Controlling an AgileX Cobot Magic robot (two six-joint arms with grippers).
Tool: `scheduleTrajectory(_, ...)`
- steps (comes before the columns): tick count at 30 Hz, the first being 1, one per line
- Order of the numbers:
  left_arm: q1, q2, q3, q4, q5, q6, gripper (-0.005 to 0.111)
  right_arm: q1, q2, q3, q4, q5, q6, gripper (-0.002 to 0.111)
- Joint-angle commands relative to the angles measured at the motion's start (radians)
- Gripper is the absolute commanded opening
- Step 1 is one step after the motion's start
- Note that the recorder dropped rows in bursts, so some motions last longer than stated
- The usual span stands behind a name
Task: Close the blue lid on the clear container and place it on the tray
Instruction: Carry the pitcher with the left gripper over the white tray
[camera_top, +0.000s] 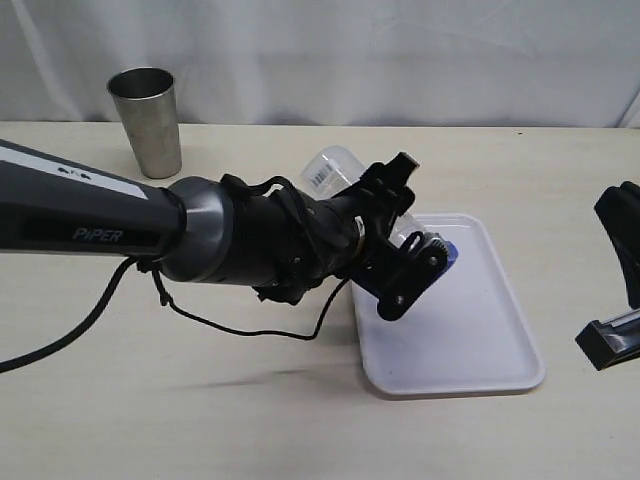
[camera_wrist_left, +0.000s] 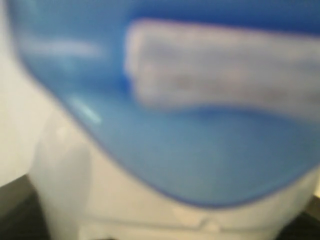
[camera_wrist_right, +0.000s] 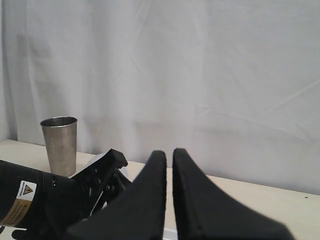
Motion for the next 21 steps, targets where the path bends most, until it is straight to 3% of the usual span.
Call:
scheduleTrajectory(1, -0.006, 0.002, -0.016, 0.011, -0.082, -0.012, 0.000, -0.002, -0.005, 0.005, 0.000, 0.003, -0.005, 0.005)
scheduleTrajectory(10, -0.027, 0.070, -0.090, 0.011, -0.086, -0.008, 0.000, -0.002, -0.005, 0.005, 0.000, 0.003, -0.005, 0.005)
scheduleTrajectory(21, -0.050, 0.094, -0.139, 0.011, 0.045, 0.132, 0.000, -0.002, -0.005, 0.005, 0.000, 0.003, -0.005, 0.005)
